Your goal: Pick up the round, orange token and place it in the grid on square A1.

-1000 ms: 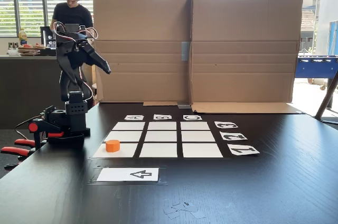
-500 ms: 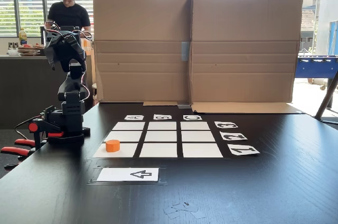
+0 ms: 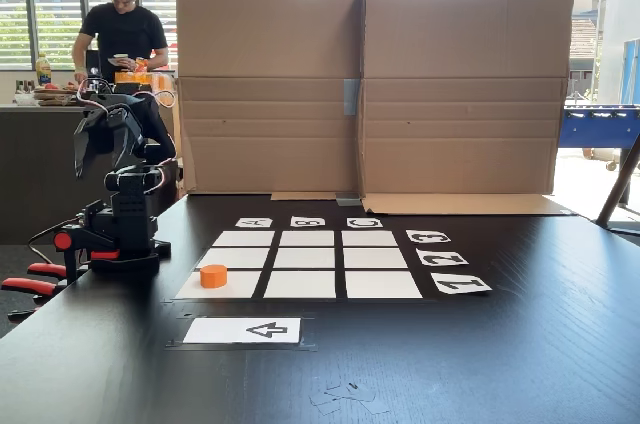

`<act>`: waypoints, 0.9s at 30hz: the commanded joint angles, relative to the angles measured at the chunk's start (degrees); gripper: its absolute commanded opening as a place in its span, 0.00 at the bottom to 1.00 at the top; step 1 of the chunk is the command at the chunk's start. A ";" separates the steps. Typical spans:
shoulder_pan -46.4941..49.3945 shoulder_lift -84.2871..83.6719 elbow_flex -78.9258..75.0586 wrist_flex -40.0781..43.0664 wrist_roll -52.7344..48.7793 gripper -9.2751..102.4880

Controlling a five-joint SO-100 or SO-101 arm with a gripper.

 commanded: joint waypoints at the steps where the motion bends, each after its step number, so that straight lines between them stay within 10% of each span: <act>1: 1.49 0.35 0.35 0.00 -0.26 0.20; 27: 5.01 5.71 9.93 -0.70 -20.13 0.08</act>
